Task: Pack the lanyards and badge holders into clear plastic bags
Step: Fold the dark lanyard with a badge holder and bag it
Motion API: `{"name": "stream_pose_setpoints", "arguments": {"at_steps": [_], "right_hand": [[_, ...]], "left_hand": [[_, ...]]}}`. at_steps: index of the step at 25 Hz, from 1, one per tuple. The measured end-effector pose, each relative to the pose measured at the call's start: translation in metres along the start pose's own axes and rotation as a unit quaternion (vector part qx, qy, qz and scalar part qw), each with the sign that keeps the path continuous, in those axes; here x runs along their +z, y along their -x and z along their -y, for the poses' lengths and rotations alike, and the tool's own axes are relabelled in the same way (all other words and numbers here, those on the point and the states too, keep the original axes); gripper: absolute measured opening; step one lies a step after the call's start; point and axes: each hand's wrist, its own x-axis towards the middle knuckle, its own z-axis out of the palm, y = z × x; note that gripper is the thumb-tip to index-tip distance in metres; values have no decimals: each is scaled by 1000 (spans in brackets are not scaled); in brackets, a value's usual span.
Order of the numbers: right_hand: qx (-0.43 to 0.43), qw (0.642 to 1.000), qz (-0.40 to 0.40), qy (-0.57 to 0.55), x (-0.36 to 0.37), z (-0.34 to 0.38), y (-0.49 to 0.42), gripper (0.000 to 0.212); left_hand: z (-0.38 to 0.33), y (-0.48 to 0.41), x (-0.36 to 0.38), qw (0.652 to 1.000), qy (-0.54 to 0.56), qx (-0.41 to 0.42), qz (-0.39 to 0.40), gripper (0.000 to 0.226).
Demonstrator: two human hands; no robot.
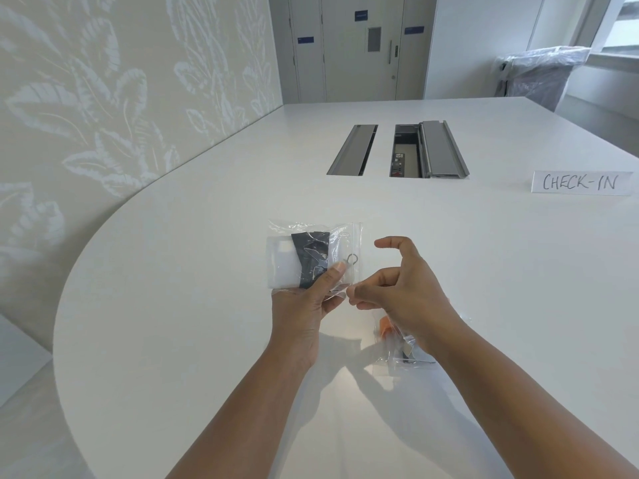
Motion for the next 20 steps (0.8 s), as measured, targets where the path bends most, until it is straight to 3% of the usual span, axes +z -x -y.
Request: {"name": "stream_pose_setpoints", "arguments": {"at_steps": [6, 10, 20], "right_hand": [[29, 999, 32, -29, 3, -4, 1, 68], [23, 999, 34, -31, 6, -6, 0, 66], [42, 997, 6, -69, 11, -8, -4, 54]], "left_hand": [[0, -3, -4, 999, 12, -2, -30, 31], [-2, -5, -6, 999, 15, -7, -37, 8], [0, -6, -5, 1000, -2, -19, -22, 7]]}}
